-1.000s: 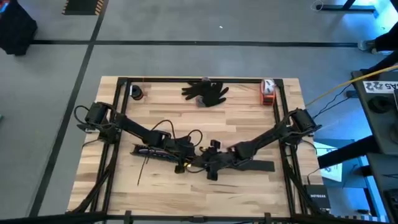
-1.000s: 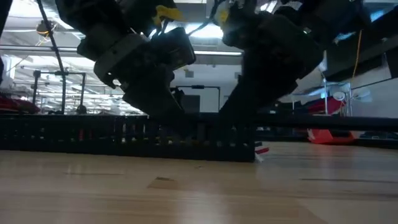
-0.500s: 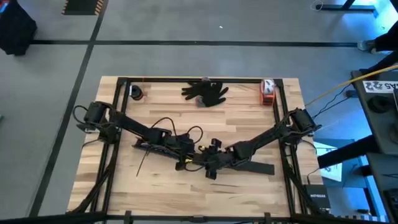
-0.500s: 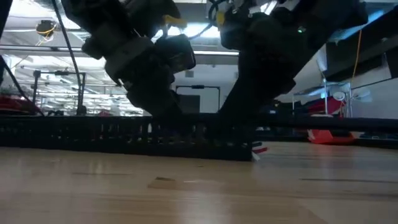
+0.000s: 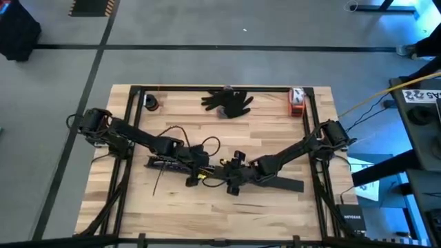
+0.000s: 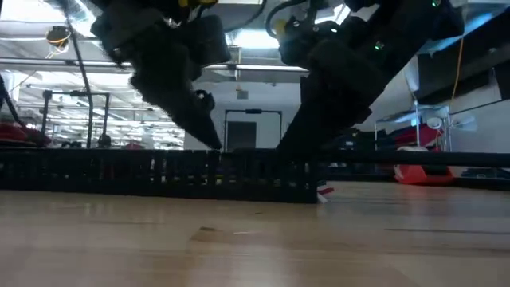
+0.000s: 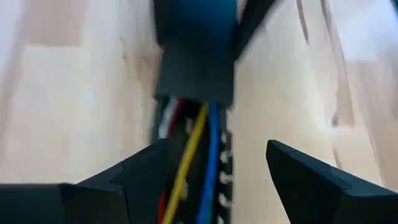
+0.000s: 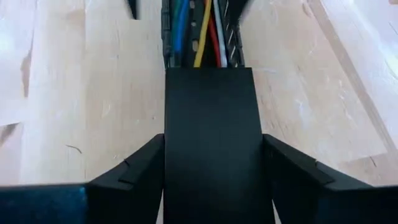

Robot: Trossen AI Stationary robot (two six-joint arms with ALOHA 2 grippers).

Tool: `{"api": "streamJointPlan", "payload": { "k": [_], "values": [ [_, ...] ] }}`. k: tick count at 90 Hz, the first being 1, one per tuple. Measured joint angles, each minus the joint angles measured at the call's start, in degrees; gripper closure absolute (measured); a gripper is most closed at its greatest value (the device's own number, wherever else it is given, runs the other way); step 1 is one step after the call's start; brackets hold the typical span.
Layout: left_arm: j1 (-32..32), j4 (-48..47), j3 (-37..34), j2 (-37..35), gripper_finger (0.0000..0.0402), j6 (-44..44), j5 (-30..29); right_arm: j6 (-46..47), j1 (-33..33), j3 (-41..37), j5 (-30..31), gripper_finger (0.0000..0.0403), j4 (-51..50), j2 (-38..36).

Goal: Ziptie cables
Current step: Close the cable duct

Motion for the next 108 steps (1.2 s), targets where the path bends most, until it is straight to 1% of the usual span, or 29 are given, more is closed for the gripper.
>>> {"api": "streamJointPlan", "payload": {
  "k": [4,13,30,38,46,52,62,73,84,92,108],
  "values": [
    [-0.1,0.3,-0.2,0.1,0.0139,0.5,-1.8,0.0,0.0,0.0,0.0,0.0177,0.2,0.0],
    [0.1,3.0,-1.5,0.1,0.0139,2.3,-3.8,0.0,0.0,-0.1,0.0,0.0177,0.6,0.0],
    [0.4,5.8,-2.4,-0.3,0.0139,0.3,-4.2,-0.1,0.1,-0.1,-0.2,0.0177,0.6,0.0],
    [0.1,7.5,-1.5,-0.9,0.0139,1.4,-5.0,-0.3,0.1,-0.1,-0.3,0.0177,0.6,0.0],
    [0.2,6.3,-1.6,-1.0,0.0139,3.0,-6.1,-0.3,0.1,-0.1,-0.6,0.0177,0.6,0.0],
    [0.5,4.5,-1.9,-0.4,0.0139,3.2,-6.0,-0.3,0.1,-0.1,-0.6,0.0178,0.6,0.0],
    [0.6,4.5,-1.8,-0.3,0.0139,3.3,-4.4,-0.3,0.1,-0.1,-0.9,0.0177,0.6,0.0],
    [0.1,6.1,-4.0,1.9,0.0139,2.5,-4.0,-0.4,0.1,-0.1,-1.1,0.0177,0.7,0.0],
    [0.1,10.9,-5.8,4.0,0.0139,-0.3,-3.7,-0.5,0.1,-0.1,-1.2,0.0177,1.1,0.0],
    [-0.1,13.3,-6.3,4.8,0.0152,-1.6,-3.3,-0.5,0.2,-0.2,-1.2,0.0178,1.7,0.0],
    [-0.2,15.3,-6.4,5.0,0.0202,-2.3,-2.8,-0.5,0.2,-0.2,-1.7,0.0178,4.1,0.1]
  ]
}}
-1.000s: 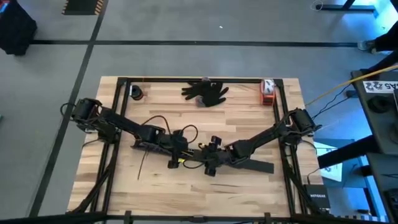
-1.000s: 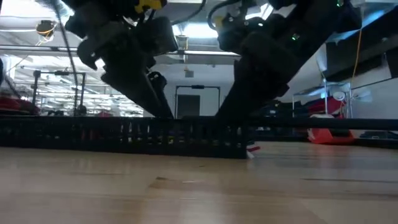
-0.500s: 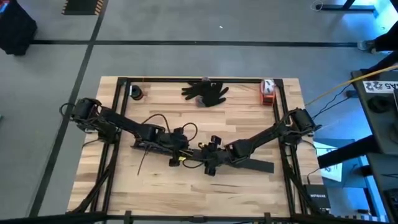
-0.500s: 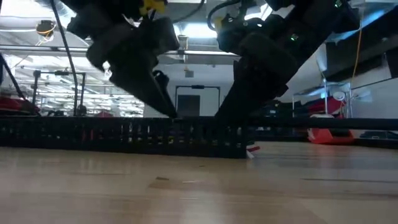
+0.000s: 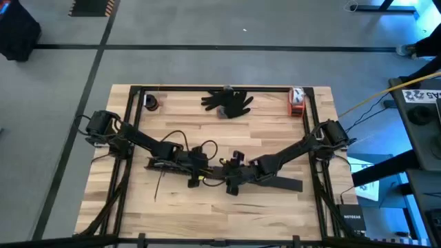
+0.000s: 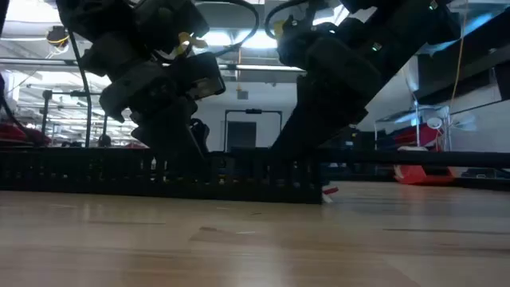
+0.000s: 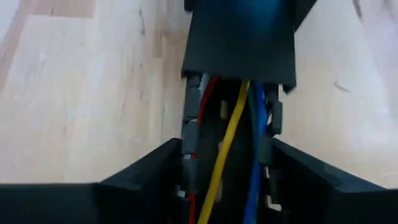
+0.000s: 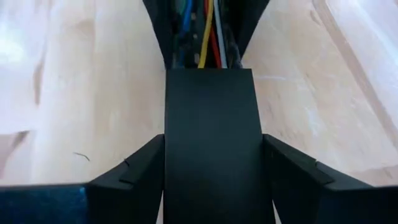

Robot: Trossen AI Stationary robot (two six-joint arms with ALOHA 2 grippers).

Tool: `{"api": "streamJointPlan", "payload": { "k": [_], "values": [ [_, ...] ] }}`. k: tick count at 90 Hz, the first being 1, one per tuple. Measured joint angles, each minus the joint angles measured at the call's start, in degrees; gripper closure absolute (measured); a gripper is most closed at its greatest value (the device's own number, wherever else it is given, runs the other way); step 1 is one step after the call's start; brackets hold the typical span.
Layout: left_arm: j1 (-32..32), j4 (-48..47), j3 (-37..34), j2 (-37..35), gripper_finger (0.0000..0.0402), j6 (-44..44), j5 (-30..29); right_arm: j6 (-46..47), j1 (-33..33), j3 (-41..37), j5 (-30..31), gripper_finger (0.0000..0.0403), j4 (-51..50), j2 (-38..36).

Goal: Ziptie cables
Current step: Close the cable duct

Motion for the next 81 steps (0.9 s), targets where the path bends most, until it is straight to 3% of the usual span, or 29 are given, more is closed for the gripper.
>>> {"api": "streamJointPlan", "payload": {
  "k": [14,34,65,81],
  "values": [
    [-0.5,3.9,0.0,1.6,0.0212,0.4,0.3,-2.1,-0.9,-0.1,-0.7,0.0178,3.8,0.4],
    [-0.9,6.0,1.0,3.3,0.0190,0.4,0.5,-3.3,-3.5,1.9,-3.6,0.0178,2.9,1.7],
    [0.2,5.6,1.8,3.0,0.0135,-2.1,1.8,-2.8,-3.7,2.6,-1.6,0.0178,-0.8,1.7],
    [0.9,-4.0,3.4,-1.7,0.0120,-3.9,2.9,-3.1,-3.8,2.7,-1.1,0.0178,-1.7,1.7]
  ]
}}
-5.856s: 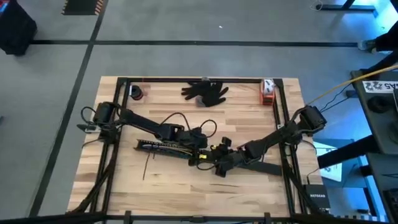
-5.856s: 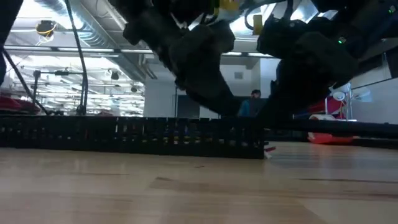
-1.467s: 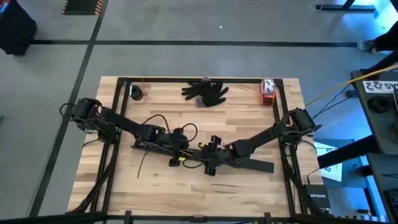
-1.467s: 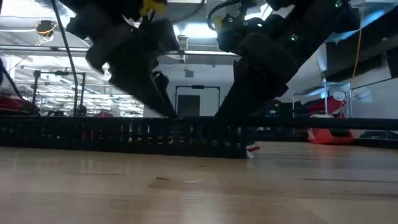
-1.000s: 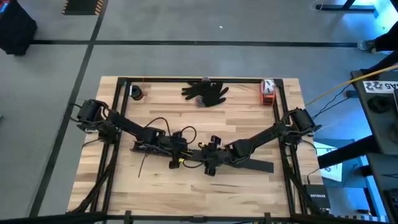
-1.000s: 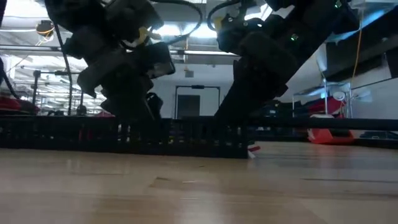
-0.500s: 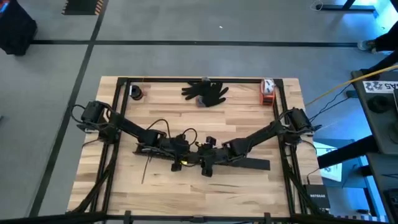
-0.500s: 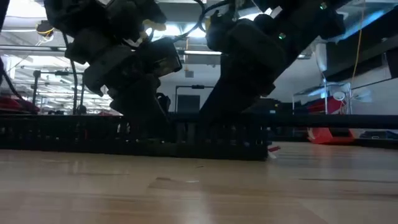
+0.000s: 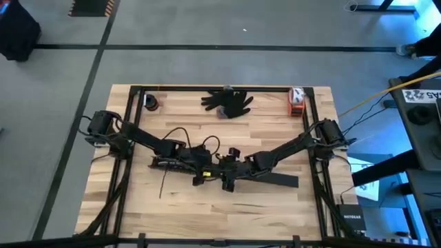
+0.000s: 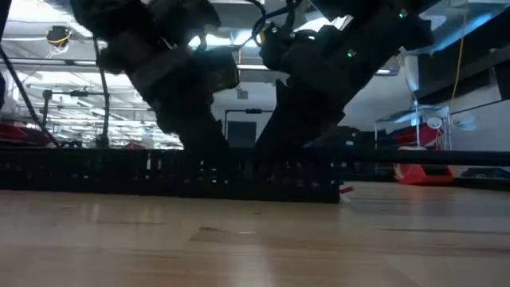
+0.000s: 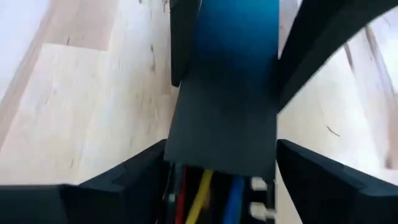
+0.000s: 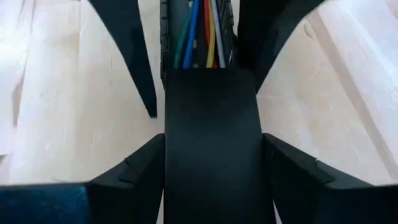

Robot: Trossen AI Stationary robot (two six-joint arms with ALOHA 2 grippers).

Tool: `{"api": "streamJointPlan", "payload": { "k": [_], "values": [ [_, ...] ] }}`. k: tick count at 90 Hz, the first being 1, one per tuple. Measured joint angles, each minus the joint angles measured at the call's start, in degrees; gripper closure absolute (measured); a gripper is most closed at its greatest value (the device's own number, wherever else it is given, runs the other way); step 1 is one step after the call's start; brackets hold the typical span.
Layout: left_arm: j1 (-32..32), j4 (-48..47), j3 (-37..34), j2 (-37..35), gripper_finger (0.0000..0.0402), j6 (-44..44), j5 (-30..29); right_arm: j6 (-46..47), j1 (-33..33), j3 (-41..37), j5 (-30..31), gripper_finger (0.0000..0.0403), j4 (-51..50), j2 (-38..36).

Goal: Ziptie cables
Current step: Close the cable duct

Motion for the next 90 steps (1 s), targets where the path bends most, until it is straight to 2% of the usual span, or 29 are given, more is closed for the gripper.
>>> {"api": "streamJointPlan", "payload": {
  "k": [17,27,41,64,90],
  "values": [
    [-0.2,-11.5,1.0,-6.8,0.0121,2.0,0.5,0.3,0.0,-0.1,0.0,0.0178,-1.0,0.0],
    [-0.8,-14.8,-0.1,-8.0,0.0121,3.7,-2.4,0.3,0.0,-0.1,0.0,0.0178,-1.1,0.0],
    [-1.1,-12.2,-2.3,-7.7,0.0121,6.6,-8.0,0.3,0.0,-0.2,0.1,0.0178,-1.3,0.0],
    [-0.9,-6.6,-1.9,-8.3,0.0121,9.3,-10.7,0.1,0.0,-0.2,0.0,0.0178,-1.5,-0.1],
    [-0.5,-5.1,-6.6,-5.1,0.0121,7.1,-8.0,-0.1,0.1,-0.3,-0.5,0.0178,-1.4,-0.1]
  ]
}}
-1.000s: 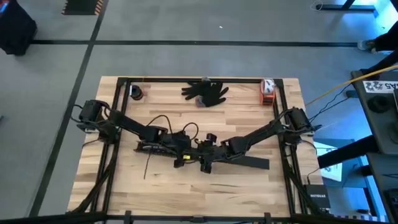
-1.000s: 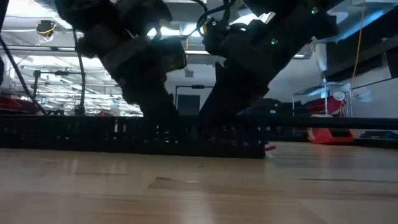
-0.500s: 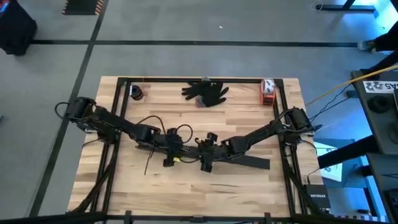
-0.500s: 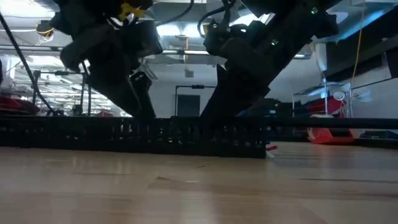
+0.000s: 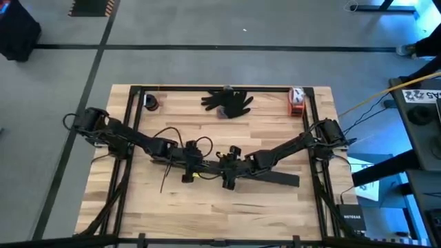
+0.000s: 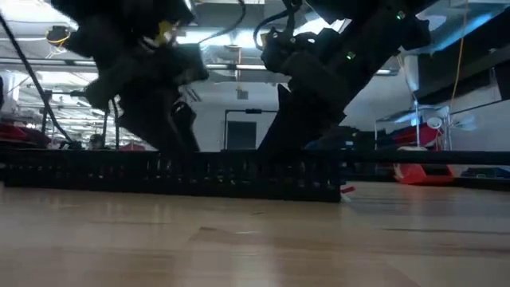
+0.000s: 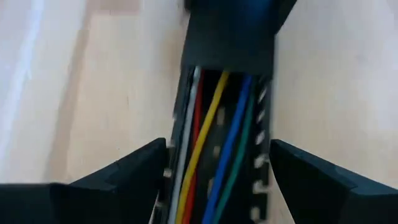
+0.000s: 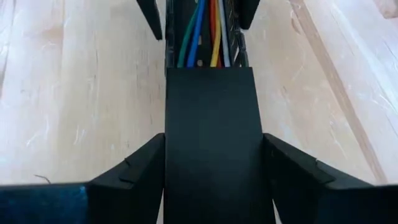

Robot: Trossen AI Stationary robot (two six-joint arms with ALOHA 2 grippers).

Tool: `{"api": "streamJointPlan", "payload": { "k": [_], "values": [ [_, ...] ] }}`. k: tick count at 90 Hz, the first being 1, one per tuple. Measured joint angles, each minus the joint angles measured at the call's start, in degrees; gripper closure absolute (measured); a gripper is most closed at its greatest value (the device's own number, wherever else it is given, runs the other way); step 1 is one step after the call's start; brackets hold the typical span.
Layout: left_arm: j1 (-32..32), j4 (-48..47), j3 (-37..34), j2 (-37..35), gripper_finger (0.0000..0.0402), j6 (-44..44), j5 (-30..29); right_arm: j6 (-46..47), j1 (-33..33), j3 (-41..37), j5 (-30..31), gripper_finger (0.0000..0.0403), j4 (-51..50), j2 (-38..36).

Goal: Ziptie cables
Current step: Close the cable duct

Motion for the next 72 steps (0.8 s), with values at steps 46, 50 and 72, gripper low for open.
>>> {"api": "streamJointPlan", "payload": {
  "k": [46,50,72],
  "values": [
    [-1.0,6.7,0.0,4.3,0.0194,-3.9,1.9,-2.4,-0.2,0.2,0.1,0.0178,4.7,0.7],
    [-1.0,6.2,0.3,4.3,0.0187,-3.8,2.0,-2.6,-0.3,0.5,0.1,0.0178,4.2,0.7],
    [-0.8,4.9,0.7,4.3,0.0179,-3.7,3.6,-2.7,-0.6,1.2,-1.1,0.0178,0.6,0.1]
  ]
}}
